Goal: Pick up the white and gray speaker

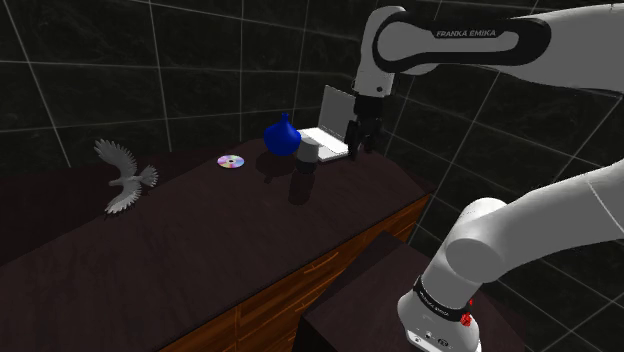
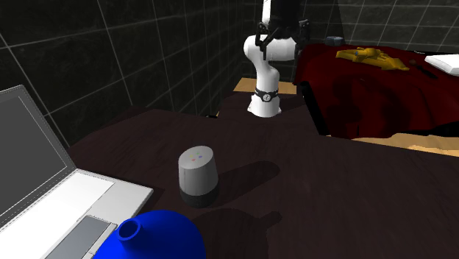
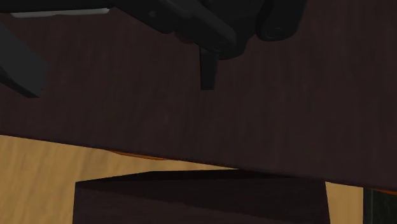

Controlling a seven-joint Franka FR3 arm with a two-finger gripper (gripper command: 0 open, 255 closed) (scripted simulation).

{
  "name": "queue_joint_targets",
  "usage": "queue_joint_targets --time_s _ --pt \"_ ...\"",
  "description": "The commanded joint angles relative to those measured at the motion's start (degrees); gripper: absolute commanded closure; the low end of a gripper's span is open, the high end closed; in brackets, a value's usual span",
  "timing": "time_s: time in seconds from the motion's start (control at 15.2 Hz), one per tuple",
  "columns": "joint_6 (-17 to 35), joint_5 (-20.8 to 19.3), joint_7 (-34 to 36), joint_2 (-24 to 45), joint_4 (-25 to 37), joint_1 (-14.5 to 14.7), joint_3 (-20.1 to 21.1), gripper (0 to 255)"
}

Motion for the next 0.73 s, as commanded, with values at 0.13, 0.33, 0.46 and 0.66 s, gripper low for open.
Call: queue_joint_targets --time_s 0.13,0.33,0.46,0.66 --pt "5.3 -0.8 -0.4 7.8 3.3 -1.2 -1.4 0" --pt "8.5 -1.2 -0.6 13.7 6.5 -2.0 -2.4 0" --pt "10.4 -1.3 -0.8 17.7 9.0 -2.5 -3.1 0" --pt "12.8 -1.2 -1.1 23.6 13.1 -3.2 -4.1 0"
